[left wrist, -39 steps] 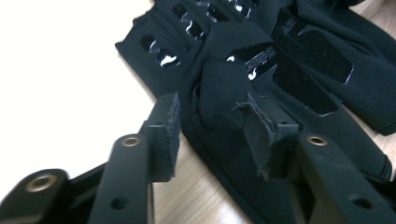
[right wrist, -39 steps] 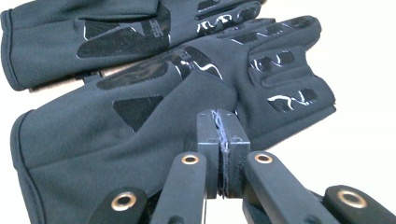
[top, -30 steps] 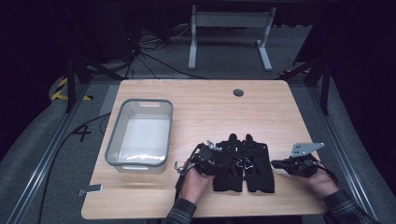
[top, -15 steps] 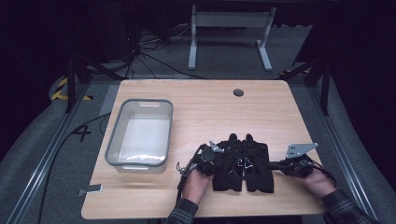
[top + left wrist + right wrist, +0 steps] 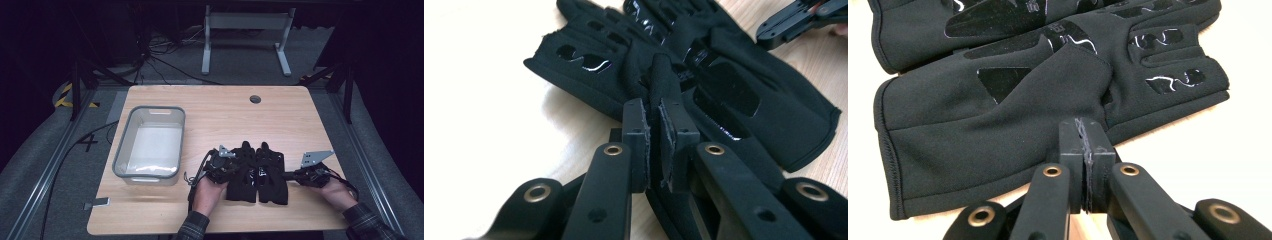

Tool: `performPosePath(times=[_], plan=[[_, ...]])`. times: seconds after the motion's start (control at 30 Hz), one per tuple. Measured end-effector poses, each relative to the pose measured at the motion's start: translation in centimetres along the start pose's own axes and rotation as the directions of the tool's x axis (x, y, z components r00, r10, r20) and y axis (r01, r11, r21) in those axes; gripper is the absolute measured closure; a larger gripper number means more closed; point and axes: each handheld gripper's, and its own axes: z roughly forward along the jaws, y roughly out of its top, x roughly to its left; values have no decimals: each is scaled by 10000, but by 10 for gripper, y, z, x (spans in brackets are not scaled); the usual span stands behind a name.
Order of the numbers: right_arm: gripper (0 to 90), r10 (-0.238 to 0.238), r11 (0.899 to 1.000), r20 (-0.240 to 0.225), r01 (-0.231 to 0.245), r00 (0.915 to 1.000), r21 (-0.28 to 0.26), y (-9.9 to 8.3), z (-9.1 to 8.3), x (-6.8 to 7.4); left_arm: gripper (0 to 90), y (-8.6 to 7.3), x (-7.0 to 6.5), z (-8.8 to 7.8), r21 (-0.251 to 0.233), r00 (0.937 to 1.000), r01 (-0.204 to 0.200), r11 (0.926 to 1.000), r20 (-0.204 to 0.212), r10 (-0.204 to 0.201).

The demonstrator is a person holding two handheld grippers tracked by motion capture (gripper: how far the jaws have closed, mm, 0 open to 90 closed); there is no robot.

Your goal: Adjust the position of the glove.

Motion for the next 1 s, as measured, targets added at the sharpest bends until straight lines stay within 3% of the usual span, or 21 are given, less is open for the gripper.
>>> performPosePath(times=[0.2,0.43,0.73,1.0], plan=[[899,-22,10000,-1,22,10000,-11,1,1,1,828,9,3,-5,-112,9998,-131,9999,-148,130],[899,-35,10000,-5,35,10000,-26,1,2,0,829,16,-1,-1,-67,9995,-330,9994,21,330],[899,-44,10000,-64,44,10000,-84,2,3,1,829,26,-7,-1,-269,9957,-306,9992,871,328],[900,-106,9998,-221,102,9997,-174,9,8,1,831,38,-16,4,-250,9904,-499,9984,1280,527]])
